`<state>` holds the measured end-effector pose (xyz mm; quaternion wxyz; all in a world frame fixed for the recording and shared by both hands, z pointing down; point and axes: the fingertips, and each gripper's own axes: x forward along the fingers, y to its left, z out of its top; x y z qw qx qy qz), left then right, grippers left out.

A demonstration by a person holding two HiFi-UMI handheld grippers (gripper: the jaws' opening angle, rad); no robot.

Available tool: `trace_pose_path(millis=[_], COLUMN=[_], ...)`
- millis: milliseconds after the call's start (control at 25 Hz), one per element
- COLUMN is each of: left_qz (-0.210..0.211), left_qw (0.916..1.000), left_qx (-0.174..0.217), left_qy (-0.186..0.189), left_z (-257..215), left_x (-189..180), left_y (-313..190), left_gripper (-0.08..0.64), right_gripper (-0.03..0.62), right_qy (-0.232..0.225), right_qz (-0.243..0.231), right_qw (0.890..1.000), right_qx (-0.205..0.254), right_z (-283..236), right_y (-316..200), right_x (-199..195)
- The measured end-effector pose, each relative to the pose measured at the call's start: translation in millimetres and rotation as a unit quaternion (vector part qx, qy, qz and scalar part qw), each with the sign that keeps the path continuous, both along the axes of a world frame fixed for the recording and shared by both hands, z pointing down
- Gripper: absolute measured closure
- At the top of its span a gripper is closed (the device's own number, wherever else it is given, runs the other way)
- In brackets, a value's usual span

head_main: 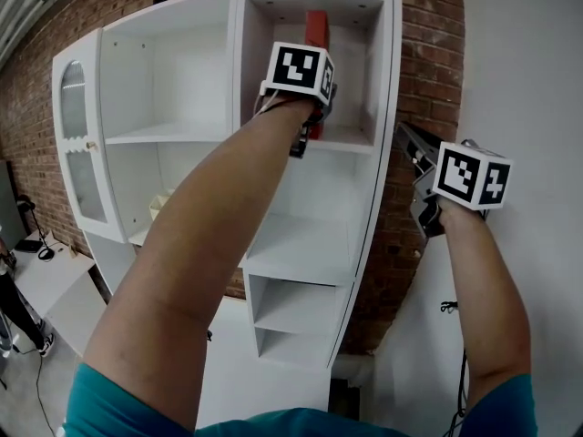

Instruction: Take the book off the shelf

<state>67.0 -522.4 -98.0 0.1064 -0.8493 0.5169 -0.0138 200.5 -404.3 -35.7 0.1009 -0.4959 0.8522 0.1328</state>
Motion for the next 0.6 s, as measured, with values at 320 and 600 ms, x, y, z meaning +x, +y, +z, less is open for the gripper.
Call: trace_pose_path(millis=[320, 600], left_qz=[-0.021, -0.03], left_qw=[0.9997, 0.9994], left_qx=[-0.009, -0.015], left_qy=[-0.003, -0.002], left_z=[-2, -2], left_x=[13, 15], left_y=[-31, -50], left_gripper=[0.279, 0.28], right_gripper=[0.569, 0.569], right_qy=[0.0, 0.0], right_qz=[0.01, 0.018], right_qw=[1.0, 1.0], right_qx=[0.004, 0.001], right_z=[-1, 5], right_y=[-2, -5], right_x=[16, 31])
